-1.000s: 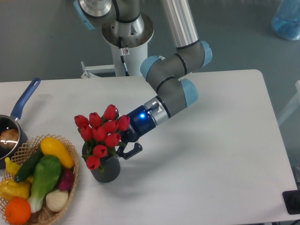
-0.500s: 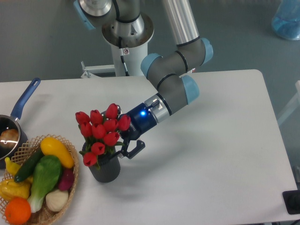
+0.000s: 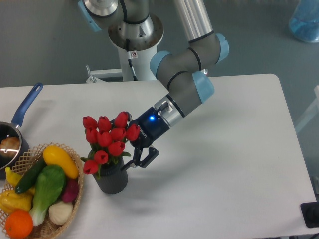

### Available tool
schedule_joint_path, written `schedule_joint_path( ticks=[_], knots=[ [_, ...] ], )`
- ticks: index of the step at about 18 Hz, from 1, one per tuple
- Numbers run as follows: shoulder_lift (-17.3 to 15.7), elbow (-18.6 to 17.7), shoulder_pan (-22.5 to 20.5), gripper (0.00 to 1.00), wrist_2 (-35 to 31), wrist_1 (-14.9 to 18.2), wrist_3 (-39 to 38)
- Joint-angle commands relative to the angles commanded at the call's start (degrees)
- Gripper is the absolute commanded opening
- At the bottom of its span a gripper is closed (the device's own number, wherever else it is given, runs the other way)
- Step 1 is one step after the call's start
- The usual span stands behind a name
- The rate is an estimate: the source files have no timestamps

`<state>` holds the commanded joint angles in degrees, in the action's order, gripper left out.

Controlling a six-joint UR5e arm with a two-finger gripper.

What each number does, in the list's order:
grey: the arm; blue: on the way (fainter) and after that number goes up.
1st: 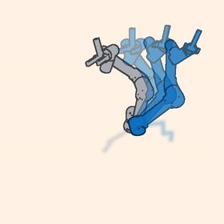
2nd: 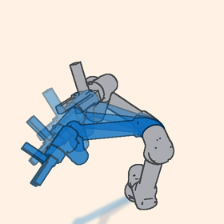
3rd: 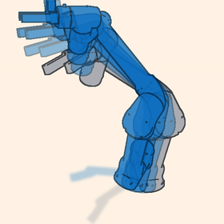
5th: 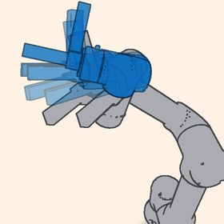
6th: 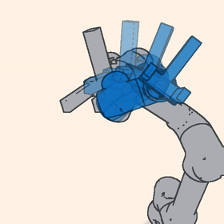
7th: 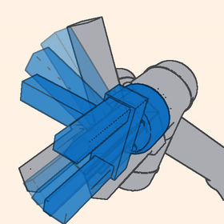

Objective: Insert the flowers into the vase
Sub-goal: 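Open the gripper and release the tulips, moving away from the vase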

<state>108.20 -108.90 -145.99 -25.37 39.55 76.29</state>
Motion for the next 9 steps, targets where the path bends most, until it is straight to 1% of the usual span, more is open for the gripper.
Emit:
schedule_joint_path(
  ticks=[3,4,7,9],
  knots=[
    [-2.0,0.1,0.2,1.0,-8.1,0.3,-0.8],
    [-2.3,0.1,0.2,1.0,-9.7,0.3,-0.8],
    [-2.5,0.2,0.3,1.0,-11.8,0.3,-0.8],
    [-3.2,0.0,0.4,1.0,-15.7,0.4,-0.7]
  ],
)
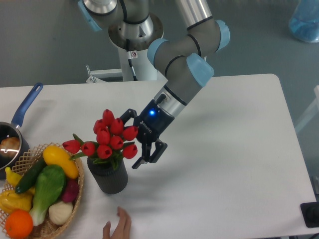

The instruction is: Insert the flowers into the vase

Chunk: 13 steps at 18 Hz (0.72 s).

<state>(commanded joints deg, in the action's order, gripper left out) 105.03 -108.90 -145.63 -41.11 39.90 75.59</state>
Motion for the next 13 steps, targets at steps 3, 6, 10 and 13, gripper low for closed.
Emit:
schedule_joint_path(
  ticks=[3,6,10,13],
  knots=[
    [-0.6,-0.2,0.2,1.0,-4.8,0.0,0.4],
    [-1.2,1.0,0.2,1.0,-9.5,0.0,0.5],
    [-3.7,4.2,-0.5,1.0,-19.2,0.3,-1.2],
    [-4.5,5.2,-2.6,1.0,-27.0,0.3,-3.4]
  ],
)
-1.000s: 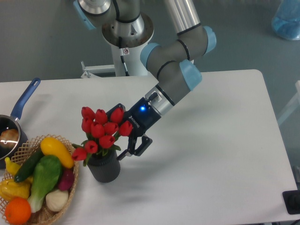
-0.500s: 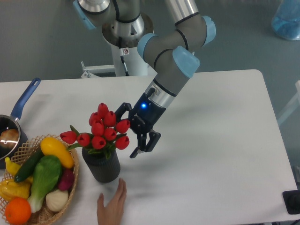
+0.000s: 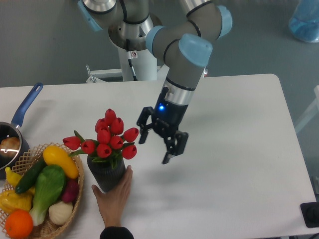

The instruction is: Insert the flowers into the vase

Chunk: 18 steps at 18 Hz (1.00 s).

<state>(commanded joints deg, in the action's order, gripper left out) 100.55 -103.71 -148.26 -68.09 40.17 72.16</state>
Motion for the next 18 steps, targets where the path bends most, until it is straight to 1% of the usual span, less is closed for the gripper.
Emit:
schedule_joint_path(
  ticks=[1,2,5,7,8,9,10,12,14,15,16,18],
  knots=[
    [-0.9,-0.1,-1.4,1.0,-3.6,0.1,-0.3],
    [-2.2,0.1,-4.4,1.0,-7.9,0.1,-1.2],
    [-4.6,1.0,-9.0,1.0,-13.2,0.7,-1.0],
    [-6.1,3.1,-10.9,1.0,-16.9,2.4,-0.5],
    [-6.6,4.6,-11.8,1.0,-18.1,4.1,0.3],
    [-7.1,6.7,-13.2,1.0,-20.6,8.6,1.9],
    [-8.1,7.4,-14.4,1.0,-22.2,11.7,4.3],
    [-10.4,7.8,-17.1,1.0,-23.0,17.0,11.7],
    [-12.7,7.6,-20.4,1.0,-22.9,21.2,19.3],
    [-13.4,7.5,-21.4,1.0,-22.6,22.8,21.4],
    [-14.2,7.4,-22.3,1.0,-22.4,24.3,22.5],
    [-15.0,7.4,-22.5,1.0,-22.5,25.7,22.7]
  ],
)
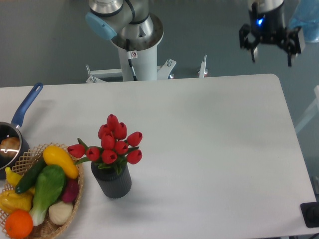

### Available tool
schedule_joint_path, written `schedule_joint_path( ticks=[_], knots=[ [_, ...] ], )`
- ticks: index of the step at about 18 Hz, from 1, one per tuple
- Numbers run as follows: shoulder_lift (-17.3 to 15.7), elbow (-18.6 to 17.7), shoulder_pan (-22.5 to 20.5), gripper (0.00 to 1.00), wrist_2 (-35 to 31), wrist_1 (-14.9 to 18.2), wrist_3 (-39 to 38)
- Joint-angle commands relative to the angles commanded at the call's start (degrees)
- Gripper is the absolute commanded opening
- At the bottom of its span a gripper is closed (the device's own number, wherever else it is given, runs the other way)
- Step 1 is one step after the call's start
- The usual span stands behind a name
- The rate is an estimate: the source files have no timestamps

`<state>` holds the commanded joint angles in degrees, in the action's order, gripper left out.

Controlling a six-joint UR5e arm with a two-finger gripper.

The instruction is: Insert the flowers into the vase

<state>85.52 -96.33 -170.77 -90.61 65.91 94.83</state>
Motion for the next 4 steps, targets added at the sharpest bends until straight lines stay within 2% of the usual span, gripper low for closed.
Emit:
schedule_joint_path(
  ticks=[4],
  knots=[
    [-0.5,-0.5,0.3,1.0,0.0,0.4,-0.1]
  ],
)
